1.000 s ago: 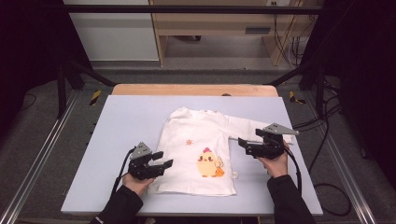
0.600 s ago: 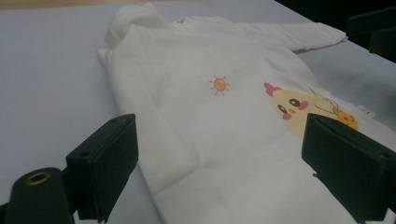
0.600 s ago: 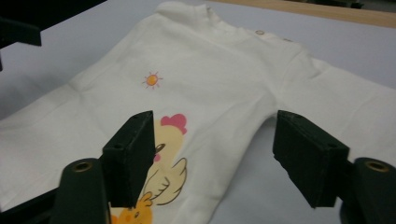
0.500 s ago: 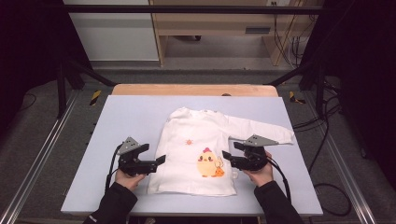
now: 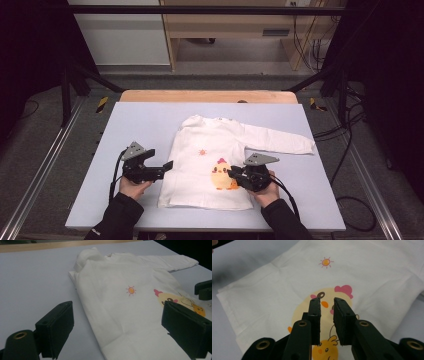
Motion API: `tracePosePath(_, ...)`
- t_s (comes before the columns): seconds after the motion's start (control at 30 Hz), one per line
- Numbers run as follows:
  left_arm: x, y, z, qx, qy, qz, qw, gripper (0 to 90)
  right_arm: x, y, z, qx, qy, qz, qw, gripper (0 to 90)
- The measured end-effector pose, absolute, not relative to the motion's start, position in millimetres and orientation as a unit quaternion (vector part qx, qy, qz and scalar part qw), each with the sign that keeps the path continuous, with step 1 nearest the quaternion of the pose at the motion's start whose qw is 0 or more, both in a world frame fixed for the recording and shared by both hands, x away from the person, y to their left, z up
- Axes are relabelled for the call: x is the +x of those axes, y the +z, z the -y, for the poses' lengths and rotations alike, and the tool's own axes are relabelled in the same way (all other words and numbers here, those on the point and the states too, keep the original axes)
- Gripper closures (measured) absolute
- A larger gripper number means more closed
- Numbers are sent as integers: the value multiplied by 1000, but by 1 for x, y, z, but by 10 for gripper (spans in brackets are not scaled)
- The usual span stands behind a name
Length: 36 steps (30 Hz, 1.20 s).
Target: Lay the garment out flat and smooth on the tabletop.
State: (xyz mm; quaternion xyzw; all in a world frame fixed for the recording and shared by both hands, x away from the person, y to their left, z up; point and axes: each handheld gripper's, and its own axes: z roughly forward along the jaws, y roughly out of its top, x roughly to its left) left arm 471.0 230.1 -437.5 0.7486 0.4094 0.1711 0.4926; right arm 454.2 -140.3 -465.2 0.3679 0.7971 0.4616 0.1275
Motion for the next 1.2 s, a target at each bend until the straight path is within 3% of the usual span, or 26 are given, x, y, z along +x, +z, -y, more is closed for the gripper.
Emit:
tracePosePath(0.27, 481, -427, -237, 746, 175, -412, 492, 103, 451, -475, 132, 353, 442, -817, 110, 898)
tracePosePath(1.2, 540, -406, -221, 747, 188, -420, 480, 103, 448, -493, 123, 324, 417, -838, 134, 900)
